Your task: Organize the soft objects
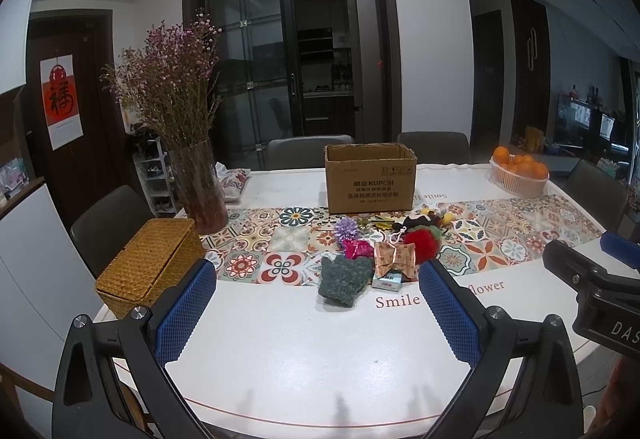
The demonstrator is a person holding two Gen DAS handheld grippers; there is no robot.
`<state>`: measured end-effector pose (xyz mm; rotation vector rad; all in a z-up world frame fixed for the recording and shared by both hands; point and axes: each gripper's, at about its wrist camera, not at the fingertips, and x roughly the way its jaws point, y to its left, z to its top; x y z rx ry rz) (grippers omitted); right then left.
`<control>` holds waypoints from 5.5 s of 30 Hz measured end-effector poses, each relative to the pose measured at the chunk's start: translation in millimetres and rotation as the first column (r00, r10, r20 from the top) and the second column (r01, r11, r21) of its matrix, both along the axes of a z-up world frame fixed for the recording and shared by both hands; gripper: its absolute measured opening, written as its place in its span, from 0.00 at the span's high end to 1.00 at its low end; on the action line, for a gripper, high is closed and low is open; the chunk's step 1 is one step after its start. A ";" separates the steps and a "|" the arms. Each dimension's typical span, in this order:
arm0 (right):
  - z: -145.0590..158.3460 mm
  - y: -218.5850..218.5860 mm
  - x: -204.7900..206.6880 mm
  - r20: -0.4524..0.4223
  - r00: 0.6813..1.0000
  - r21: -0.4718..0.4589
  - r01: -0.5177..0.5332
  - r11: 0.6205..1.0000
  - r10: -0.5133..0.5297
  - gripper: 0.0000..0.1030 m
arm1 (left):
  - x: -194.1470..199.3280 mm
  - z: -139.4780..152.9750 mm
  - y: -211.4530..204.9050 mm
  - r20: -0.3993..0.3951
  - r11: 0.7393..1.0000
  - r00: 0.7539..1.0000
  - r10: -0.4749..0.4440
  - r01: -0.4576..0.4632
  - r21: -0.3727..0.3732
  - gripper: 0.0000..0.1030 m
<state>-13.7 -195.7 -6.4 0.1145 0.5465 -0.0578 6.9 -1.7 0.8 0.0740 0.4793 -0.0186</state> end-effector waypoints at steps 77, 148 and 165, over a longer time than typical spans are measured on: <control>-188.9 8.1 288.6 -0.428 0.872 0.235 -0.147 0.961 0.238 0.06 | 250.5 -210.0 -18.8 -0.468 0.985 0.869 -0.164 0.171 -0.028 0.09; -65.7 20.9 275.6 -0.124 0.973 0.156 -0.175 0.972 0.195 0.44 | 256.0 -66.2 4.4 -0.172 0.947 0.949 -0.266 0.225 -0.229 0.76; -13.3 -1.4 329.3 0.035 0.989 0.152 -0.148 0.977 0.144 0.44 | 312.4 -20.1 -17.6 -0.046 0.944 0.959 -0.280 0.266 -0.193 0.80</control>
